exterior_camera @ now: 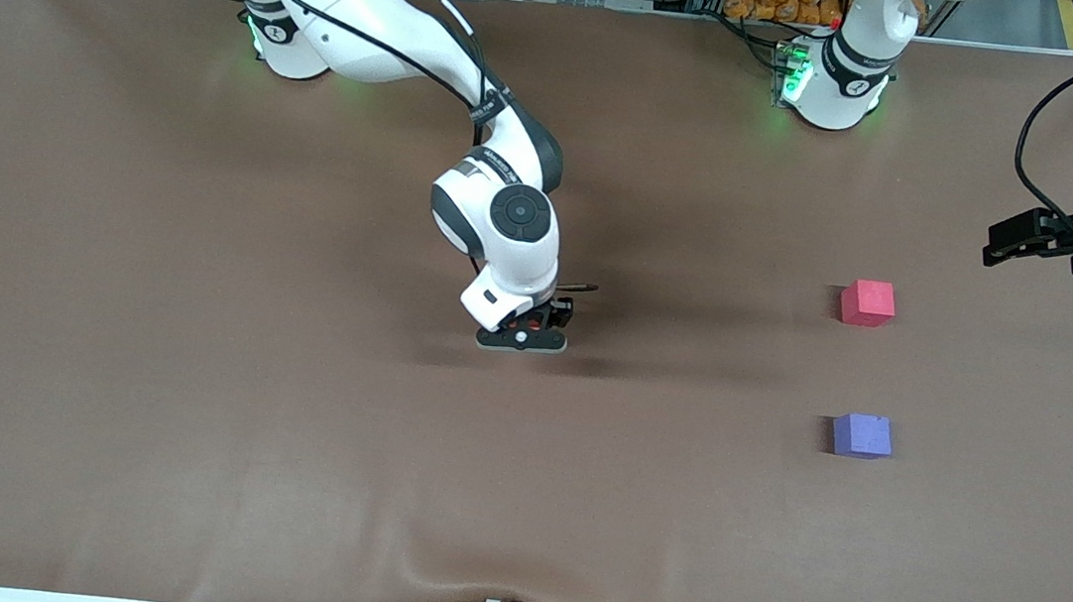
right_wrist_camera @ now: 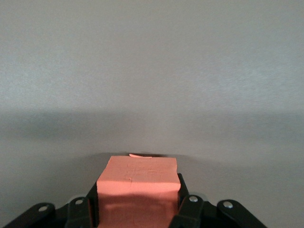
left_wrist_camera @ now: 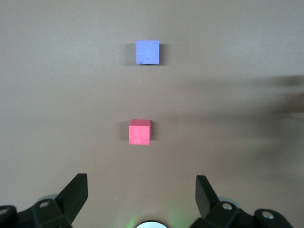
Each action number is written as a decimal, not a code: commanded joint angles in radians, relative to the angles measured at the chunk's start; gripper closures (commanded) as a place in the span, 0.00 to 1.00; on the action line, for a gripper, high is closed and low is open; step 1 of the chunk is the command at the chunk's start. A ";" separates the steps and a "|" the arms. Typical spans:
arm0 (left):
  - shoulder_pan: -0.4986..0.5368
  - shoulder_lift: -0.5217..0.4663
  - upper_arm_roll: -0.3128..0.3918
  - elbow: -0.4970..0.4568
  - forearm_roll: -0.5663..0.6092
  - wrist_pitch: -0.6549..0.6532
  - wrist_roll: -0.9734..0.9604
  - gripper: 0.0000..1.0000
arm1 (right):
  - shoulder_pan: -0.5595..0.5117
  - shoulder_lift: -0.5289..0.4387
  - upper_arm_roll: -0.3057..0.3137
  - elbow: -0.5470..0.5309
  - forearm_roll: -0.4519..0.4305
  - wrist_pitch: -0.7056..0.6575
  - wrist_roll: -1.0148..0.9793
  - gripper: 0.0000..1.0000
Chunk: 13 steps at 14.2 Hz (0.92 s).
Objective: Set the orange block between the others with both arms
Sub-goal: 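Lift and carry the orange cube toward the table middle with the right gripper, then set the cube down with the right gripper while the left gripper approaches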
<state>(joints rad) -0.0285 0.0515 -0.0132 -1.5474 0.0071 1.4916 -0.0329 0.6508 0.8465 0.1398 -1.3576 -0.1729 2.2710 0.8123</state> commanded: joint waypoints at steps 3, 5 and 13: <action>-0.001 0.001 -0.002 -0.005 -0.015 0.007 0.016 0.00 | 0.026 0.057 -0.008 0.052 -0.028 0.021 0.024 0.65; -0.002 0.002 -0.002 -0.006 -0.016 0.012 0.016 0.00 | 0.027 0.057 -0.008 0.046 -0.033 0.021 0.024 0.00; -0.008 0.042 -0.043 -0.006 -0.015 0.027 -0.005 0.00 | 0.010 -0.030 -0.008 0.052 -0.025 -0.065 0.022 0.00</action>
<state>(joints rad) -0.0342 0.0797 -0.0422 -1.5558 0.0056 1.5013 -0.0330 0.6638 0.8640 0.1351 -1.3045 -0.1775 2.2678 0.8142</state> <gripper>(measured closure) 0.000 0.000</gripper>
